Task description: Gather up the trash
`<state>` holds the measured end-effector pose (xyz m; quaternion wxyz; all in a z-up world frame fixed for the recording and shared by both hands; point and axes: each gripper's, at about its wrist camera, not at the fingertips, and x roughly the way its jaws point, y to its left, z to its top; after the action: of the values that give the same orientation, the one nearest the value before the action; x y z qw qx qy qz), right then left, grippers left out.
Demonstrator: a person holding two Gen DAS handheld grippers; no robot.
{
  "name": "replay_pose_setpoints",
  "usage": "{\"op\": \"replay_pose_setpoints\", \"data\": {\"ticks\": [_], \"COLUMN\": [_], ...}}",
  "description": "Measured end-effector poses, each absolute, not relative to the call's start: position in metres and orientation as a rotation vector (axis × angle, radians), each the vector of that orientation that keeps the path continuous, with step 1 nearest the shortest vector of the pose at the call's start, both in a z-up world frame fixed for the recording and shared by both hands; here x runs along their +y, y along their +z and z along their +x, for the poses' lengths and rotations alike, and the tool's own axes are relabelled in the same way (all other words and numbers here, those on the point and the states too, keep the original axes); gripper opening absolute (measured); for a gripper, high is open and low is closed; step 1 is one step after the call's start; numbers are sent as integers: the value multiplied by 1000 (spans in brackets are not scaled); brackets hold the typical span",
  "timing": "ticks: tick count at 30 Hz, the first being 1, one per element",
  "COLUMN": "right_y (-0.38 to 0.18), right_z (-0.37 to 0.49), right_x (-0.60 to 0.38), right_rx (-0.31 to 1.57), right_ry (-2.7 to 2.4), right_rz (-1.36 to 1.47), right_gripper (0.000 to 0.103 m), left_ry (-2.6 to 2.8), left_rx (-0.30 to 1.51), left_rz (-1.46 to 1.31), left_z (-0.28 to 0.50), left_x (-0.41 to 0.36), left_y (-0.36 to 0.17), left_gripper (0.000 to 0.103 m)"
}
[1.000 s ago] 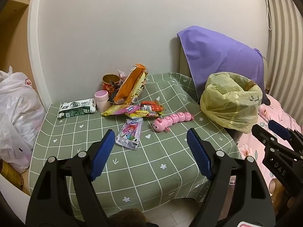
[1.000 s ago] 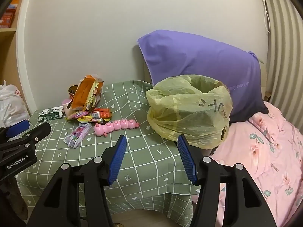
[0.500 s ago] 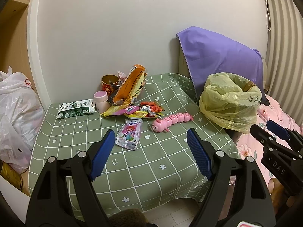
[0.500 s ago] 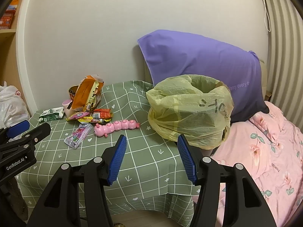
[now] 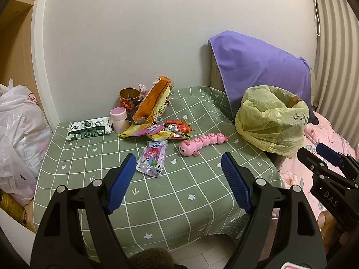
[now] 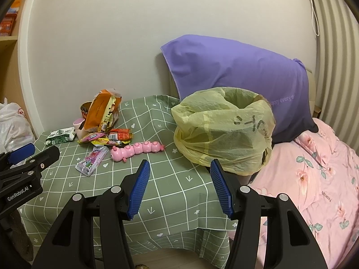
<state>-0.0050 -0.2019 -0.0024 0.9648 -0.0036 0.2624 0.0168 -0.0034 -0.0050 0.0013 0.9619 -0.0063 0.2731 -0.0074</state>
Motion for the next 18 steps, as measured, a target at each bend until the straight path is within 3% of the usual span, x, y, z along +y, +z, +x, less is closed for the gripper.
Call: {"op": "replay_pose_setpoints", "data": {"ticks": [18], "right_y": [-1], "right_z": [-8], "right_x": [-208], "right_rx": [523], "right_ry": [15], "right_rz": [7], "right_gripper": [53], "left_ry": [-30], "left_rx": [550], "left_rz": [-13], "left_z": [-4], "left_x": [-6], "left_y": [4], "left_gripper": [75]}}
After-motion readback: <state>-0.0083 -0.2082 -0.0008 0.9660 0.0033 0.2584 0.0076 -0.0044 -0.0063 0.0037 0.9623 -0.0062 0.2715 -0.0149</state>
